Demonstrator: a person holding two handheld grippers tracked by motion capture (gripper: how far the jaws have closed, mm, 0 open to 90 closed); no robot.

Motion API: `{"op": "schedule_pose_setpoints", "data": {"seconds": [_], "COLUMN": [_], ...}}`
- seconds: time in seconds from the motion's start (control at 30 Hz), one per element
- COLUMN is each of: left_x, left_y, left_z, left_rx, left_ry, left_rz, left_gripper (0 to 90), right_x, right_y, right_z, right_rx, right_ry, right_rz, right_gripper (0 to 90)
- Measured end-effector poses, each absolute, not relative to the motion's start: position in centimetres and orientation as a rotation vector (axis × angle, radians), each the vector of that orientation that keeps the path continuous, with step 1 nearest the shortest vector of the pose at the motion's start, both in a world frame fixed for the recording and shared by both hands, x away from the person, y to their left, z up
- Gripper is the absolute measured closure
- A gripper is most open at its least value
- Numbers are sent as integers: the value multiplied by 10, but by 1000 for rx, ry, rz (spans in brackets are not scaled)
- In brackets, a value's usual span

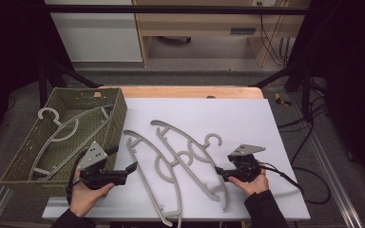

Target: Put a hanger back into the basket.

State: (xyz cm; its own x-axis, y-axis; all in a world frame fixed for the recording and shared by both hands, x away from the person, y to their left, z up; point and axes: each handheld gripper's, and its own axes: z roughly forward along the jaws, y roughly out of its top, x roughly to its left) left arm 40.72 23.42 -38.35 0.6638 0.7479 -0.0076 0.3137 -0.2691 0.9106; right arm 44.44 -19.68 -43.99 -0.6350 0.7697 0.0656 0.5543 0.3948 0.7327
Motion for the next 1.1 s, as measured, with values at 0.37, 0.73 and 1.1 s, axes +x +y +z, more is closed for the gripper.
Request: {"op": "schedule_pose_setpoints", "data": {"seconds": [0.37, 0.73, 1.1], "left_x": [408, 408, 408], "left_y": [238, 237, 236], "left_z": [-385, -385, -386], "left_rx": [1851, 1860, 1863], "left_ry": [844, 841, 844], "left_rz": [544, 543, 545], "left_gripper": [121, 121, 123], "right_x": [446, 447, 449], "right_y": [-185, -181, -178], "right_z": [-457, -465, -467], "right_rx": [1169, 1205, 1311], "right_ry": [2461, 2498, 2473], "right_rz": [1004, 920, 898], "right_gripper": [565, 713, 727]}}
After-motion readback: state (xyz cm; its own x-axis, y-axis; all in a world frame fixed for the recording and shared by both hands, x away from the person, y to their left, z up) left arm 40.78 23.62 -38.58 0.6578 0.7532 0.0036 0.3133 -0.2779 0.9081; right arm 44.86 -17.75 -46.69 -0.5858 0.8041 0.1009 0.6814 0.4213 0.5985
